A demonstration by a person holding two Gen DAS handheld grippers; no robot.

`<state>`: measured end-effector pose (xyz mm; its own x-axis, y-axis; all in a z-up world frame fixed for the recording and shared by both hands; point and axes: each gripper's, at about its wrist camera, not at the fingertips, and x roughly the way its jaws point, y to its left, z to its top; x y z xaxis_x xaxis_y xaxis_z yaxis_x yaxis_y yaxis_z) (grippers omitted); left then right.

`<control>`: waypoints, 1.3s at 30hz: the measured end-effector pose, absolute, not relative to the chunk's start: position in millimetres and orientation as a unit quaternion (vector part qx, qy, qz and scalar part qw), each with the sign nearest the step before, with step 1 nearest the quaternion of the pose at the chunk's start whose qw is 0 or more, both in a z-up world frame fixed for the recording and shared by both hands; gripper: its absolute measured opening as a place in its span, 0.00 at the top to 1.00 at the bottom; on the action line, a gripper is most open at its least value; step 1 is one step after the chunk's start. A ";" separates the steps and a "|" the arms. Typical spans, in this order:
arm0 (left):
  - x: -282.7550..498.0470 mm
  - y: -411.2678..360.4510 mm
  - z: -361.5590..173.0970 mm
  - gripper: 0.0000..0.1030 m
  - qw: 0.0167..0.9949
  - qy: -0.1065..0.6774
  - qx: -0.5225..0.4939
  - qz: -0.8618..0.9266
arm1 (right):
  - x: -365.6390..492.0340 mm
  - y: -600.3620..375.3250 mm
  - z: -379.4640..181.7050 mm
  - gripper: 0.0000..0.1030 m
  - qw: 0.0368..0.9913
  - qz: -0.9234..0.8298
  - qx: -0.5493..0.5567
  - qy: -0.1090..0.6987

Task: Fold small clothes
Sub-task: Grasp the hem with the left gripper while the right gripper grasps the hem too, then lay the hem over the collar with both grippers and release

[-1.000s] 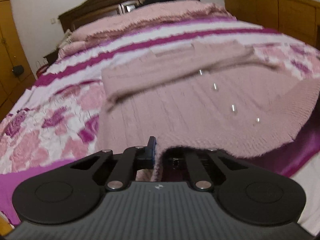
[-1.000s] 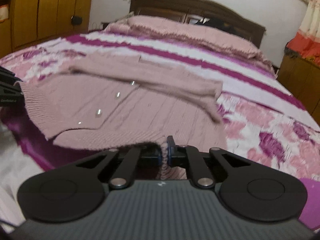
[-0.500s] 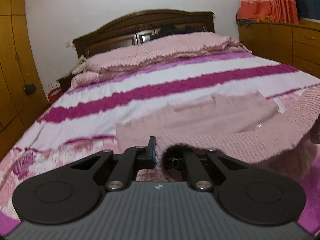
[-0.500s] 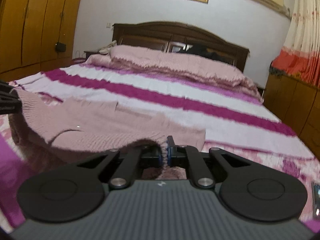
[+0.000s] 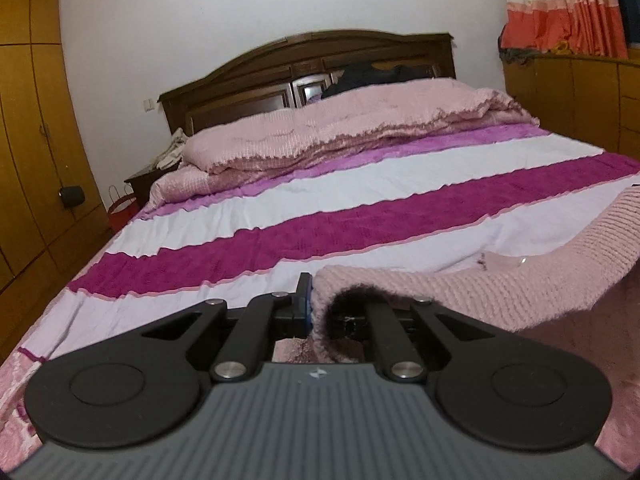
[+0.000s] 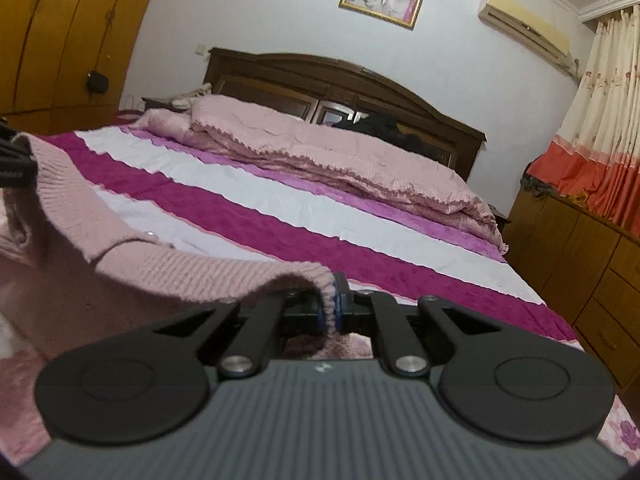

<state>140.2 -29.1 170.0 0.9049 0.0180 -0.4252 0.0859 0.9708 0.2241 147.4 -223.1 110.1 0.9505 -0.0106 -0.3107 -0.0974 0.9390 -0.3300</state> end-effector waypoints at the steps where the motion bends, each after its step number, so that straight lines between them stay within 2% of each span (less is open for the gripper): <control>1: 153.1 -31.2 163.8 0.94 0.966 0.226 0.122 -0.016 | 156.9 -222.6 104.7 0.92 0.971 0.021 -0.175 0.163; 14: 267.5 -29.3 45.0 0.93 0.932 0.338 0.132 -0.001 | 243.1 -211.0 8.8 0.90 0.940 0.016 -0.213 0.267; 20: 270.6 -21.8 37.2 0.92 0.934 0.334 0.123 -0.011 | 244.2 -211.3 4.9 0.89 0.945 0.015 -0.195 0.261; 22: 268.7 -19.4 41.5 0.83 0.934 0.337 0.122 -0.012 | 241.7 -217.5 9.3 0.89 0.949 0.022 -0.176 0.260; 24: 263.5 -15.3 48.4 0.68 0.934 0.338 0.117 -0.005 | 236.9 -224.8 15.1 0.86 0.953 0.024 -0.153 0.262; 26: 254.3 -11.6 58.3 0.46 0.935 0.335 0.113 0.004 | 234.8 -231.4 21.3 0.72 0.955 0.024 -0.138 0.263; 27: 248.6 -9.1 63.5 0.42 0.936 0.333 0.112 0.006 | 231.7 -234.3 25.4 0.69 0.956 0.025 -0.133 0.261; 29: 237.2 -4.4 73.6 0.38 0.938 0.328 0.115 -0.003 | 222.9 -240.4 33.3 0.55 0.959 0.030 -0.121 0.255; 39: 179.7 3.1 105.5 0.28 0.937 0.321 0.129 -0.053 | 183.6 -260.7 53.3 0.53 0.956 0.061 -0.117 0.261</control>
